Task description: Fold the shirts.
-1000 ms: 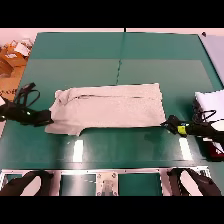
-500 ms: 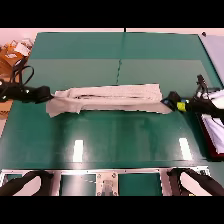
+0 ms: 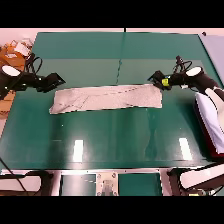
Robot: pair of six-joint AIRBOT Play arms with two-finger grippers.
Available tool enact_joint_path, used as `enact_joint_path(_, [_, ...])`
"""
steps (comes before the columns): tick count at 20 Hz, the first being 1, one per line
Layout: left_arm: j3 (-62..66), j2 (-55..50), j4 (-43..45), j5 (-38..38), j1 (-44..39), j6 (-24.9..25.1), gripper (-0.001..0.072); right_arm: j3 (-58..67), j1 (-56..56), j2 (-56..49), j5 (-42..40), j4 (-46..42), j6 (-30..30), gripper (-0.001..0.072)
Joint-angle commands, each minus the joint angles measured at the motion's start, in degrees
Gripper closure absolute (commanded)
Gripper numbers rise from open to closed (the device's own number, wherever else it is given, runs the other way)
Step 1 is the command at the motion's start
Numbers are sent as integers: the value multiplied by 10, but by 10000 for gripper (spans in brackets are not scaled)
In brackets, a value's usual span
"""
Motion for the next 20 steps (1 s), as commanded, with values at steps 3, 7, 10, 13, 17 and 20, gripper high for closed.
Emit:
enact_joint_path(3, [78, -22, -16, -80, 37, 3, 38, 125, -95, -44, 145, -32, -27, 169])
enact_joint_path(7, [116, -22, -18, -121, 47, -3, 247, 86, -172, -54, 236, -36, -76, 167])
enact_joint_path(10, [119, -22, -33, -129, 47, -5, 686, 26, -183, -59, 235, -20, -120, 166])
enact_joint_path(13, [119, -22, -38, -132, 37, -5, 686, -23, -167, -79, 229, 59, -172, 166])
enact_joint_path(17, [119, -22, -38, -124, -11, -5, 686, -29, -119, -113, 217, 141, -210, 166])
enact_joint_path(20, [119, -22, -37, -110, -61, -4, 686, -12, -88, -114, 200, 175, -210, 502])
